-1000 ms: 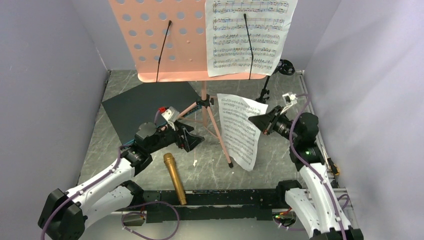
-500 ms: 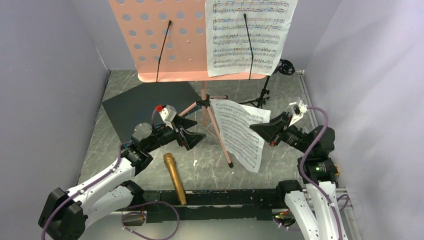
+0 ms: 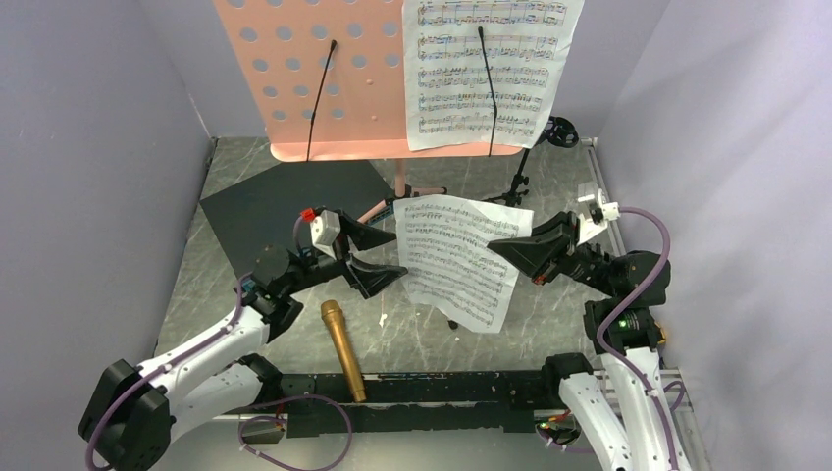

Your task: Set up the instrument practice props

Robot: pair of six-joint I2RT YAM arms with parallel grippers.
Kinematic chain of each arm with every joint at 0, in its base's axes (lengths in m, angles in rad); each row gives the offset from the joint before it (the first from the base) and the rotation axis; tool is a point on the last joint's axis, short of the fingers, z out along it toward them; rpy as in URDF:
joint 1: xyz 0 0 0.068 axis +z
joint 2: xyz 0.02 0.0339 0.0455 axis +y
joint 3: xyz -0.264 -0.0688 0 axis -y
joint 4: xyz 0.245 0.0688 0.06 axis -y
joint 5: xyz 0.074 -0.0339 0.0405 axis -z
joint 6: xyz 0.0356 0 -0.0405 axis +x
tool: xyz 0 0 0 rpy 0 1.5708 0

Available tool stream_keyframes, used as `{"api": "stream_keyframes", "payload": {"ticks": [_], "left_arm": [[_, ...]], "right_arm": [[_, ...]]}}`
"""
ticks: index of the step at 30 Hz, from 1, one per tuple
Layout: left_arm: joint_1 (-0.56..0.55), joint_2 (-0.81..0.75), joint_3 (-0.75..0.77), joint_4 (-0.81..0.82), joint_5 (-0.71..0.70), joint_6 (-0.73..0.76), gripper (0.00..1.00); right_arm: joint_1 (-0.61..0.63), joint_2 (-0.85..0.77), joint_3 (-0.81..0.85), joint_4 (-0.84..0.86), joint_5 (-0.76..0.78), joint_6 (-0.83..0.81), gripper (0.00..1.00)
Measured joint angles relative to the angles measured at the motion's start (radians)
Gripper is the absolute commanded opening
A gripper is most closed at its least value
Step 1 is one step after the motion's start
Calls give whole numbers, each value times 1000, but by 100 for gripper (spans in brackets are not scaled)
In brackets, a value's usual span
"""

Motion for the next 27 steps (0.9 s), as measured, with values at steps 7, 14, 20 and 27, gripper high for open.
{"api": "stream_keyframes", "payload": {"ticks": [7,14,20,27], "left_arm": [[0,61,17,69,63,-44,81],[0,74,32,103,97,-82,63],[0,24,39,71,108,-83,41],[0,-56,37,27,86,-75,3]], "right_arm": [[107,77,-12,114,20,42,0],[204,182,-12,188,53,44,0],[260,260,-12,200,85,29,0],[285,297,-13,195,123,11,32]]}}
